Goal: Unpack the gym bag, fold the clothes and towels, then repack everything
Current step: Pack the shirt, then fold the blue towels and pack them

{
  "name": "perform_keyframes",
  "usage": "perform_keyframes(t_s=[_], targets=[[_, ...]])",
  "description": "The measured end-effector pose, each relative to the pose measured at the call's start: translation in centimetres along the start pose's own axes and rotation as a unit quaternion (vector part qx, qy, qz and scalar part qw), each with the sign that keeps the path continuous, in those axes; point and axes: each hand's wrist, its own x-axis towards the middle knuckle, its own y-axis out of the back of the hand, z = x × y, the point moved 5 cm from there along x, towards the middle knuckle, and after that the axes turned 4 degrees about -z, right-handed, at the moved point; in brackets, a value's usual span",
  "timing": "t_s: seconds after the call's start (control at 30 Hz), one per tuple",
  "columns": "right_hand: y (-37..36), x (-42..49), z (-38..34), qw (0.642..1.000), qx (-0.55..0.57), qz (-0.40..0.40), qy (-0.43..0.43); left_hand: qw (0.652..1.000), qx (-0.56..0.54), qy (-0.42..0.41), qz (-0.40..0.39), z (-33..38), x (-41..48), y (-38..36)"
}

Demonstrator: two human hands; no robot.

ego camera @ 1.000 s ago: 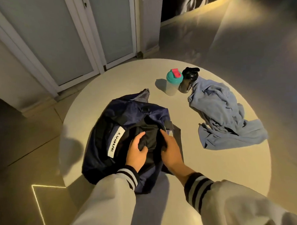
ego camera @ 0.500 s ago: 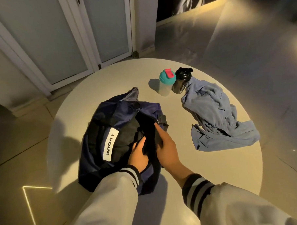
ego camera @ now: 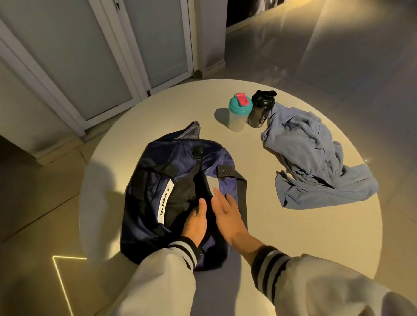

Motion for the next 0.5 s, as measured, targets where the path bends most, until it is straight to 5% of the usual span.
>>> perform_keyframes(t_s=[0.23,0.5], targets=[[-2.2,2.3,-2.5,0.989,0.135,-0.065,0.019,0.997,-0.033,-0.053,0.041,0.4,-0.8,2.0],[-5.2,5.2,-5.9,0.976,0.156,-0.147,0.032,0.967,0.102,-0.066,0.226,2.3,1.2,7.8]])
